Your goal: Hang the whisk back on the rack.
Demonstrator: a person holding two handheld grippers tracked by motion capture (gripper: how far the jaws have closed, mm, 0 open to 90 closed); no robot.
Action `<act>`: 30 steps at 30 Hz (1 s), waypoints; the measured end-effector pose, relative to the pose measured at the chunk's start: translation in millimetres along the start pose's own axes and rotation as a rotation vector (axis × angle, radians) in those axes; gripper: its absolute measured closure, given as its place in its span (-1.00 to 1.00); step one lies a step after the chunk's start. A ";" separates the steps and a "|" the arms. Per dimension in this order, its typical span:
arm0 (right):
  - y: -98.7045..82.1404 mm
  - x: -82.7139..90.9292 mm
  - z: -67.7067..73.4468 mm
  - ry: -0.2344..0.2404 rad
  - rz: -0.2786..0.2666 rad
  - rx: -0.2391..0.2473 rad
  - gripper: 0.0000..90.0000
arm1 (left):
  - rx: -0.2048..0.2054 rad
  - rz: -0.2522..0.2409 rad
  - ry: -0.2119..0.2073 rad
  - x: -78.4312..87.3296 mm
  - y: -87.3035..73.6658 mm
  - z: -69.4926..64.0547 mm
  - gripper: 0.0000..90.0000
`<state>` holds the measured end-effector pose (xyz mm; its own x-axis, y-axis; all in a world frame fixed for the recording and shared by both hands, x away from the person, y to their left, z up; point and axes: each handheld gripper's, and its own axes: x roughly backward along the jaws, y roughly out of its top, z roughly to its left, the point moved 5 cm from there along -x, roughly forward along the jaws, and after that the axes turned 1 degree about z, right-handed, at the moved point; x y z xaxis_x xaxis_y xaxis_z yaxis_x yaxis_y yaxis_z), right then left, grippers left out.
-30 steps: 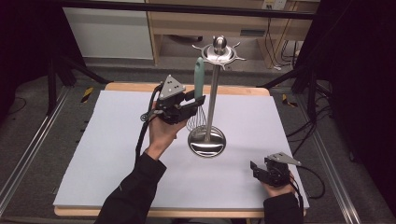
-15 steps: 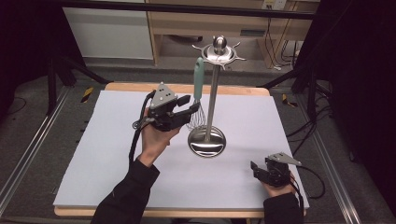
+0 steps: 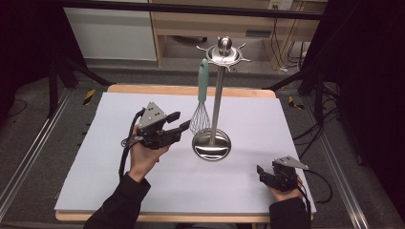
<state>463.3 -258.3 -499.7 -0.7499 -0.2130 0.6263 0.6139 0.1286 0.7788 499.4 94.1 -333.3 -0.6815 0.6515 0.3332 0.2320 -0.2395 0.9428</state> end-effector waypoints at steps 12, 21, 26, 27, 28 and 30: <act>-1.4 -0.6 -0.9 -0.012 0.013 -0.002 -0.25 | 0.032 0.066 0.035 7.9 -48.6 16.9 0.08; -3.0 -1.5 -4.0 -0.024 0.019 -0.003 -0.29 | 0.053 0.141 0.088 15.5 -90.3 35.4 0.01; -3.9 -2.1 -4.7 -0.033 0.023 0.002 -0.31 | 0.092 0.170 0.121 21.2 -113.1 48.5 -0.02; -4.1 -2.5 -5.4 -0.037 0.023 0.006 -0.32 | 0.109 0.172 0.126 23.1 -119.1 52.2 -0.02; -4.6 -2.6 -5.6 -0.036 0.027 0.003 -0.32 | 0.115 0.172 0.132 24.2 -122.7 54.4 -0.02; -5.3 -2.9 -6.3 -0.041 0.030 -0.001 -0.32 | 0.126 0.198 0.149 26.3 -130.2 60.4 -0.02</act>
<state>463.7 -264.5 -505.9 -0.7405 -0.1694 0.6503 0.6366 0.1330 0.7596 493.2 185.9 -446.6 -0.7065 0.4858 0.5146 0.4494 -0.2538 0.8565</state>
